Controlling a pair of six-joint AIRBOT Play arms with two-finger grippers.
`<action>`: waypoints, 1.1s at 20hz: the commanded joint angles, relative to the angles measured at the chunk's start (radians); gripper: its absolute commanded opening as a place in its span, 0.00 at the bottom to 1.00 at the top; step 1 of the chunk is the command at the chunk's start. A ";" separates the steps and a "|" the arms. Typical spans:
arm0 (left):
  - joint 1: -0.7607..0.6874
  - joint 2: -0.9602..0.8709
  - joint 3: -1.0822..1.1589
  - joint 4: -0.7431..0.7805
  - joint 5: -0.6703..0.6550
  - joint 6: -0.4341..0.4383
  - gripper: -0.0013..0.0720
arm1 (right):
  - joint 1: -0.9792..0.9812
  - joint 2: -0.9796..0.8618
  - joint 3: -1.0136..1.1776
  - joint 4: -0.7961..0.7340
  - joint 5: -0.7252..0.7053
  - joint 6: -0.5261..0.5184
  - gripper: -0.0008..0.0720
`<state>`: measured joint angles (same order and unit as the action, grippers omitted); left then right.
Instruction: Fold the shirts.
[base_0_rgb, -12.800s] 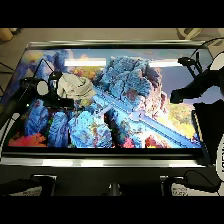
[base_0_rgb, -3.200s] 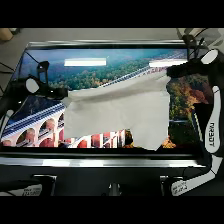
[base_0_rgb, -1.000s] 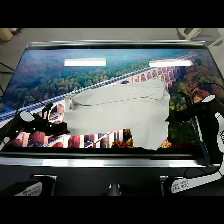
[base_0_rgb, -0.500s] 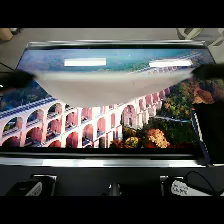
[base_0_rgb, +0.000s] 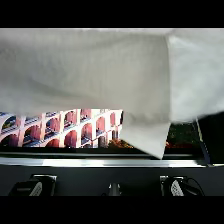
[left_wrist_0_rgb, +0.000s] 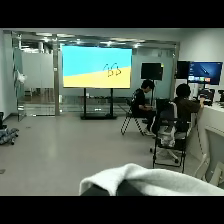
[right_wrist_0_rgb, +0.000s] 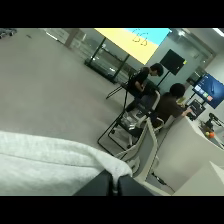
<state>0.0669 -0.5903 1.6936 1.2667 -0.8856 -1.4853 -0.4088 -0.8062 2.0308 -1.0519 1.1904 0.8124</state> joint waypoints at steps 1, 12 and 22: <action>0.000 0.015 0.018 0.028 -0.075 -0.008 0.06 | 0.001 0.043 0.012 -0.029 0.059 0.057 0.04; 0.000 -0.395 -0.300 0.036 -0.349 -0.033 0.06 | 0.122 -0.509 -0.244 -0.105 0.433 0.141 0.04; -0.008 -1.008 -0.216 0.017 -0.118 -0.014 0.06 | 0.329 -0.877 -0.353 -0.252 -0.411 0.298 0.04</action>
<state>0.0635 -1.4597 1.4033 1.2873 -1.0523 -1.5024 -0.0986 -1.6138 1.6875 -1.2907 1.0321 1.0668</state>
